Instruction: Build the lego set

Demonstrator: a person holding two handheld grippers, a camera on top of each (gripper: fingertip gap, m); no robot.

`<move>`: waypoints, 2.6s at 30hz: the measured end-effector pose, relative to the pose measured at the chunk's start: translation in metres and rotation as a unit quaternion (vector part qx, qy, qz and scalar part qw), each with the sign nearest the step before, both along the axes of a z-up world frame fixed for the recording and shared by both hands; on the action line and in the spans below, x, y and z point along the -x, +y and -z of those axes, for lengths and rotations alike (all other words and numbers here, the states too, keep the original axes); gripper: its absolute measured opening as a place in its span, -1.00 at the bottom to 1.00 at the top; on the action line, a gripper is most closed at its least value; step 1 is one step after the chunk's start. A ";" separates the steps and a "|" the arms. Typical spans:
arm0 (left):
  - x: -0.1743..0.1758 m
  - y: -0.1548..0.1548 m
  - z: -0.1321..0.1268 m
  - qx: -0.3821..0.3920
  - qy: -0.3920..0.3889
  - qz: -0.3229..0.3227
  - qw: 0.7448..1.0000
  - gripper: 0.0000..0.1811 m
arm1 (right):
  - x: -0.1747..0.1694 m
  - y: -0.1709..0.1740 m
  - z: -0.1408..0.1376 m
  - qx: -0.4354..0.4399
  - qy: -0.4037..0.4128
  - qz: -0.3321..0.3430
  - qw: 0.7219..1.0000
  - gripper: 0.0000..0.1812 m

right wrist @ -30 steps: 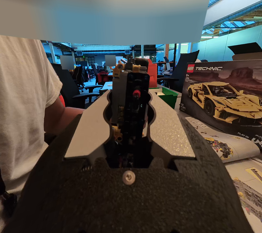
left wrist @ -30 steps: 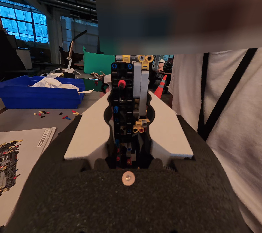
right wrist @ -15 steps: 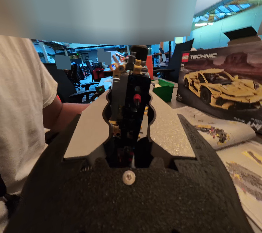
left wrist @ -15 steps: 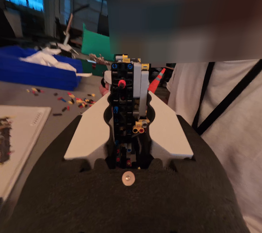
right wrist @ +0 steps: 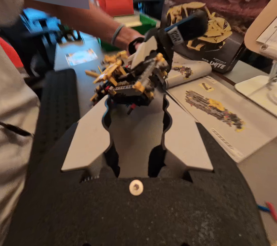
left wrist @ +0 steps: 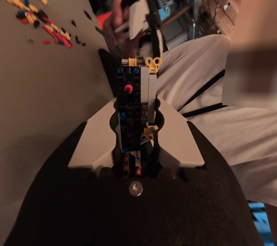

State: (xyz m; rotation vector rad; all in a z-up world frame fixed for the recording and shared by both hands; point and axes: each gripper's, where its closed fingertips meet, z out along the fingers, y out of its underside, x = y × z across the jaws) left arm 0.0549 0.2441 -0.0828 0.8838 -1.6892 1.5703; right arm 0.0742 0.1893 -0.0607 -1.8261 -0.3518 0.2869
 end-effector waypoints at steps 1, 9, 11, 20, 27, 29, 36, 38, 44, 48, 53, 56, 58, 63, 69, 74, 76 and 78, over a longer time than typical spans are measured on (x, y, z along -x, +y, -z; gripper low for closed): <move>-0.003 -0.003 0.008 -0.008 0.016 0.020 1.000 -0.51 | 0.000 -0.001 0.005 0.018 -0.045 0.009 0.999 -0.22; -0.026 -0.033 0.038 -0.051 0.077 0.098 0.991 -0.50 | -0.012 -0.007 0.069 0.122 -0.122 0.015 0.985 -0.33; -0.028 -0.037 0.045 -0.065 0.089 0.112 0.988 -0.50 | -0.011 -0.007 0.069 0.105 -0.122 0.004 0.987 -0.47; -0.040 -0.041 0.055 -0.092 0.032 0.048 0.994 -0.47 | -0.008 -0.020 0.076 0.116 -0.074 -0.024 0.990 -0.60; -0.051 0.019 0.016 -0.112 -0.107 -0.183 0.971 -0.45 | -0.016 -0.027 0.103 0.174 -0.042 -0.017 0.984 -0.60; -0.034 0.048 -0.001 -0.116 -0.142 -0.294 0.938 -0.45 | -0.021 -0.024 0.113 0.196 -0.032 -0.009 0.980 -0.59; 0.069 0.092 -0.001 -0.171 -0.206 -0.562 0.783 -0.46 | -0.026 -0.006 0.130 0.239 -0.029 0.036 0.970 -0.59; 0.087 0.090 0.003 -0.195 -0.222 -0.581 0.759 -0.46 | -0.026 -0.002 0.131 0.244 -0.035 0.035 0.968 -0.59; 0.091 0.103 0.012 -0.217 -0.233 -0.608 0.728 -0.46 | -0.025 0.010 0.132 0.248 -0.014 0.037 0.968 -0.59; 0.089 0.111 0.008 -0.214 -0.234 -0.617 0.720 -0.46 | -0.017 0.015 0.132 0.238 -0.021 0.053 0.969 -0.59; 0.102 0.126 0.006 -0.213 -0.240 -0.653 0.685 -0.47 | -0.024 0.013 0.104 0.171 0.008 0.114 0.979 -0.51; 0.106 0.128 0.006 -0.174 -0.221 -0.656 0.700 -0.47 | -0.046 0.012 0.078 0.067 0.034 0.202 0.977 -0.49; 0.106 0.125 0.007 -0.151 -0.213 -0.645 0.718 -0.47 | -0.059 0.007 0.064 -0.007 0.041 0.251 0.967 -0.52; 0.103 0.119 0.022 -0.178 -0.189 -0.627 0.734 -0.47 | -0.075 -0.003 0.058 -0.021 0.066 0.278 0.958 -0.58; 0.104 0.126 0.021 -0.177 -0.187 -0.643 0.721 -0.47 | -0.079 -0.001 0.074 0.015 0.099 0.278 0.955 -0.60; 0.107 0.132 0.018 -0.148 -0.180 -0.656 0.718 -0.47 | -0.080 -0.002 0.078 0.024 0.103 0.281 0.954 -0.64; 0.107 0.132 0.017 -0.144 -0.179 -0.656 0.719 -0.47 | -0.078 -0.002 0.078 0.023 0.112 0.276 0.954 -0.65; 0.106 0.131 0.018 -0.149 -0.179 -0.655 0.719 -0.47 | -0.078 -0.002 0.078 0.023 0.116 0.274 0.955 -0.66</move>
